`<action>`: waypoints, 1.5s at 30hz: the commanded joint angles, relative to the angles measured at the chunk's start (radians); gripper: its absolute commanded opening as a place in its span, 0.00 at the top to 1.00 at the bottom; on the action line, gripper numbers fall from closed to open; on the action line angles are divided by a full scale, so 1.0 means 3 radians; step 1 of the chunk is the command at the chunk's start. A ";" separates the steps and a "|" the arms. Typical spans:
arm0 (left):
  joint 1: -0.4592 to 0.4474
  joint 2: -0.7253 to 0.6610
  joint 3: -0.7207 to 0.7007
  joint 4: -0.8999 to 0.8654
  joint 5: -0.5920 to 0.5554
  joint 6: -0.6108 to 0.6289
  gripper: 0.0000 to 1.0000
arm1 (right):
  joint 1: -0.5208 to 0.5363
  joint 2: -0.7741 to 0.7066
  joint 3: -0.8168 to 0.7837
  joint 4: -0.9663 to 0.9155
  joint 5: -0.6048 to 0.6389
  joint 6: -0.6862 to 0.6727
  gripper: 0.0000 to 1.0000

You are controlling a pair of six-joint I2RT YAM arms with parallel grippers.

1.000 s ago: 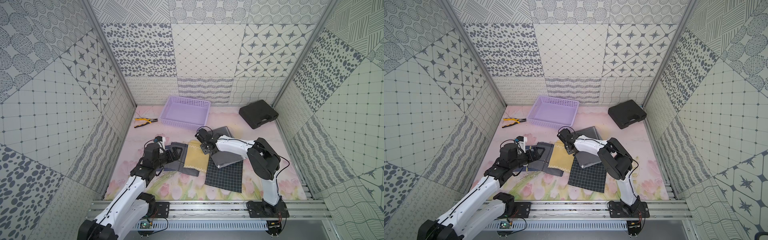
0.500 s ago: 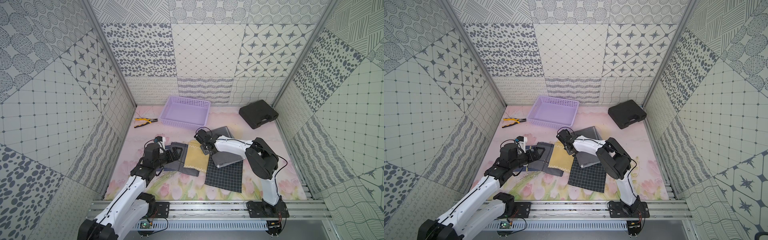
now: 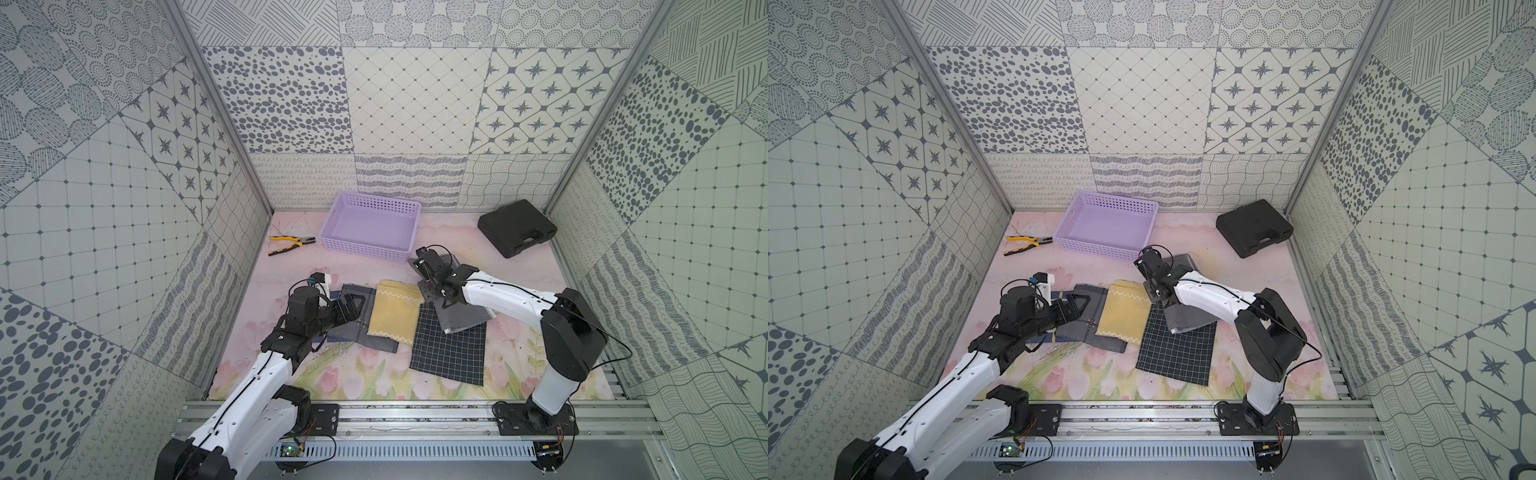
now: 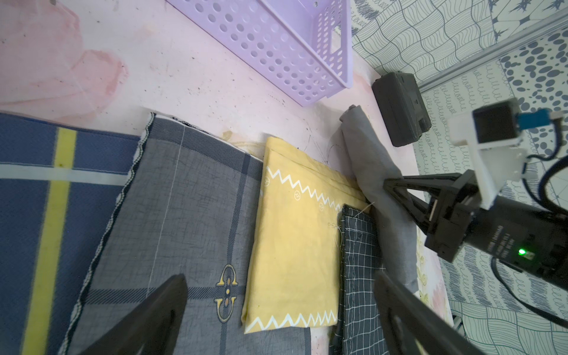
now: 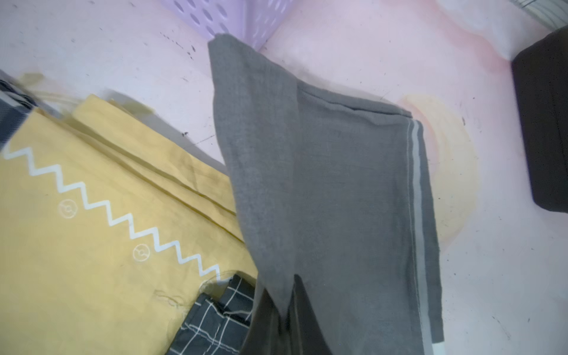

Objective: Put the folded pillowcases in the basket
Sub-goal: Adjust the pillowcase on the pillowcase, then move the basket to the center of the board.

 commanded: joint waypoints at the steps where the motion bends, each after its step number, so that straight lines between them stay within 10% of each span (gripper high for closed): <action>1: -0.0004 -0.0035 0.0025 0.0059 -0.0002 0.0008 0.00 | 0.0009 -0.0338 -0.0260 0.0361 -0.0362 -0.0309 1.00; 13: -0.0001 -0.0087 0.0021 0.0044 -0.0001 0.0044 0.01 | 0.0838 -0.1246 -0.1074 0.0970 -0.0939 -0.1353 1.00; 19: -0.0003 -0.0120 0.0010 0.0064 0.0053 0.0044 0.01 | 0.1131 -0.1104 -0.1144 0.0741 -0.0967 -0.1150 0.96; 29: -0.0052 -0.0022 0.0065 0.0166 0.0323 0.0073 0.00 | 0.1187 -0.1461 -0.1419 0.0765 -0.0437 -0.0294 0.30; 34: -0.0167 0.0192 0.0151 0.0189 0.0381 0.0131 0.00 | 0.0997 -0.1812 -0.1501 0.0715 0.0195 0.0524 0.14; 45: -0.0194 0.0115 0.0131 0.0130 0.0222 0.0171 0.00 | -0.0059 -0.1426 -0.1038 0.0993 -0.0186 0.1282 0.17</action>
